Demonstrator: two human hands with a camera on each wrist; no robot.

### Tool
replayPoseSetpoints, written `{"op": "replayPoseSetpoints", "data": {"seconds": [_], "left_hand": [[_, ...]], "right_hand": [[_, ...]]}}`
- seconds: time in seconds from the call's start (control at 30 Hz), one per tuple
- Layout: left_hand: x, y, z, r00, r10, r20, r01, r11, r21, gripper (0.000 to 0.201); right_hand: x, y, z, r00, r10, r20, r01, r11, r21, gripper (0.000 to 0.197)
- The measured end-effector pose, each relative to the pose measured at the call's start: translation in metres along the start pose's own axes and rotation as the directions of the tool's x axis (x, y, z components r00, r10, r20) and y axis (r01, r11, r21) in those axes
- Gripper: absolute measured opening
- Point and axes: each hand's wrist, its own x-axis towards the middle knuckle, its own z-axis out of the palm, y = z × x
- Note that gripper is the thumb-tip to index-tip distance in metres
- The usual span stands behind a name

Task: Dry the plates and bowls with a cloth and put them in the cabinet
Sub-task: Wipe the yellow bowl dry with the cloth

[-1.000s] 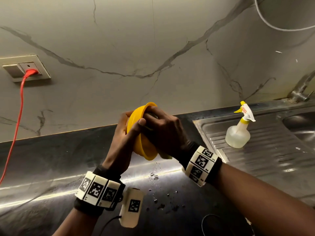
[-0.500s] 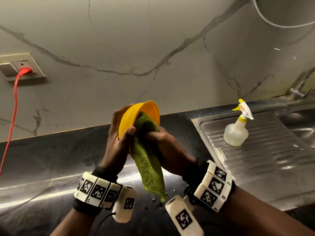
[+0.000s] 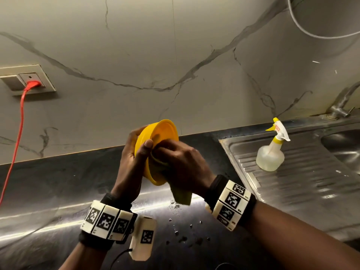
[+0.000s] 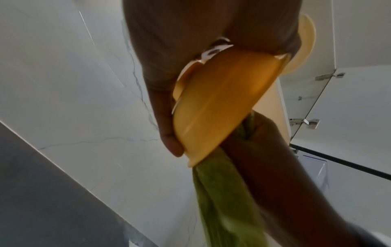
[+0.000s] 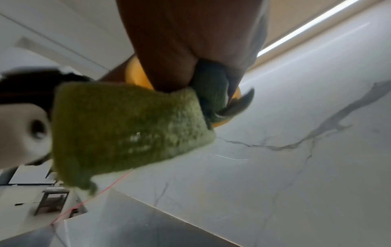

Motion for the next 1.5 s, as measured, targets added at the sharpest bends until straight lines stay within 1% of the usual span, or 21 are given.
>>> {"op": "replayPoseSetpoints", "data": {"seconds": [0.1,0.23,0.33,0.4,0.47,0.53,0.57,0.63,0.67,0.7,0.73,0.8,0.87,0.97,1.07,1.17,1.23,1.3,1.37,1.43,1.5], "left_hand": [[-0.002,0.001,0.004,1.0,0.025,0.015,-0.026,1.0,0.011,0.071],[-0.002,0.007,0.008,0.999,0.042,0.011,-0.041,0.999,-0.011,0.08],[-0.004,0.005,0.011,0.999,0.04,-0.001,-0.041,0.998,-0.048,0.087],[-0.005,-0.001,0.013,0.999,0.04,-0.015,-0.04,0.998,-0.057,0.088],[-0.007,-0.007,0.012,0.999,0.052,-0.014,-0.053,0.998,-0.046,0.086],[-0.008,-0.012,0.01,0.997,0.079,-0.02,-0.08,0.996,-0.03,0.087],[-0.008,-0.014,0.008,0.994,0.104,-0.028,-0.104,0.994,-0.016,0.088],[-0.009,-0.016,0.003,0.983,0.177,-0.037,-0.176,0.984,0.038,0.089],[-0.009,-0.015,0.002,0.98,0.196,-0.034,-0.194,0.979,0.063,0.089],[-0.008,-0.015,0.003,0.982,0.187,-0.029,-0.185,0.98,0.07,0.09],[-0.007,-0.015,0.003,0.985,0.171,-0.025,-0.169,0.983,0.068,0.089],[-0.007,-0.015,0.005,0.988,0.153,-0.038,-0.151,0.987,0.048,0.081],[-0.003,-0.014,0.004,0.989,0.141,-0.053,-0.142,0.989,-0.03,0.058],[0.001,-0.01,0.0,0.992,0.121,-0.027,-0.124,0.985,-0.118,0.038],[0.003,-0.001,-0.001,0.99,0.134,-0.044,-0.136,0.989,-0.05,0.037],[0.006,0.004,-0.003,0.984,0.163,-0.066,-0.167,0.984,-0.059,0.068],[0.007,0.005,-0.005,0.987,0.146,-0.062,-0.151,0.986,-0.075,0.077],[0.008,0.006,-0.005,0.99,0.13,-0.046,-0.133,0.988,-0.076,0.078],[0.009,0.007,-0.002,0.993,0.115,-0.022,-0.116,0.991,-0.065,0.078],[0.009,0.009,-0.002,0.994,0.107,0.01,-0.107,0.993,-0.056,0.076],[0.01,0.01,-0.001,0.993,0.112,0.024,-0.111,0.993,-0.042,0.075]], "right_hand": [[0.017,0.003,-0.008,0.979,0.043,-0.199,-0.048,0.999,-0.02,0.019],[0.026,-0.004,-0.011,0.9,0.021,-0.435,0.003,0.998,0.055,0.031],[0.023,-0.017,-0.007,0.867,0.063,-0.495,0.0,0.992,0.126,0.031],[0.02,-0.017,-0.002,0.857,0.237,-0.458,-0.095,0.945,0.312,0.033],[0.022,-0.013,0.002,0.779,0.555,-0.291,-0.271,0.717,0.642,0.038],[0.023,-0.01,0.002,0.623,0.778,-0.082,-0.395,0.404,0.825,0.033],[0.023,-0.01,0.001,0.564,0.824,0.043,-0.414,0.237,0.879,0.026],[0.025,-0.017,-0.003,0.515,0.784,0.347,-0.414,-0.127,0.901,0.026],[0.026,-0.021,-0.006,0.529,0.72,0.449,-0.43,-0.229,0.873,0.031],[0.028,-0.021,-0.008,0.561,0.68,0.473,-0.427,-0.252,0.869,0.033],[0.03,-0.022,-0.01,0.602,0.664,0.444,-0.411,-0.219,0.885,0.033],[0.03,-0.025,-0.011,0.703,0.636,0.32,-0.361,-0.069,0.93,0.029],[0.029,-0.027,-0.016,0.792,0.573,0.21,-0.324,0.103,0.941,0.022],[0.024,-0.027,-0.02,0.901,0.418,0.112,-0.274,0.351,0.896,0.04],[0.022,-0.02,-0.024,0.962,0.268,0.055,-0.218,0.627,0.748,0.044],[0.016,-0.006,-0.029,0.984,0.106,0.144,-0.169,0.807,0.566,0.037],[0.016,0.003,-0.035,0.978,-0.016,0.206,-0.053,0.944,0.325,0.03],[0.02,0.011,-0.038,0.97,-0.101,0.22,0.091,0.994,0.053,0.039],[0.025,0.015,-0.039,0.981,-0.132,0.145,0.149,0.982,-0.115,0.041],[0.03,0.014,-0.037,0.992,-0.124,0.023,0.126,0.973,-0.192,0.029],[0.028,0.013,-0.031,0.997,-0.068,-0.046,0.061,0.988,-0.144,0.022]]}}
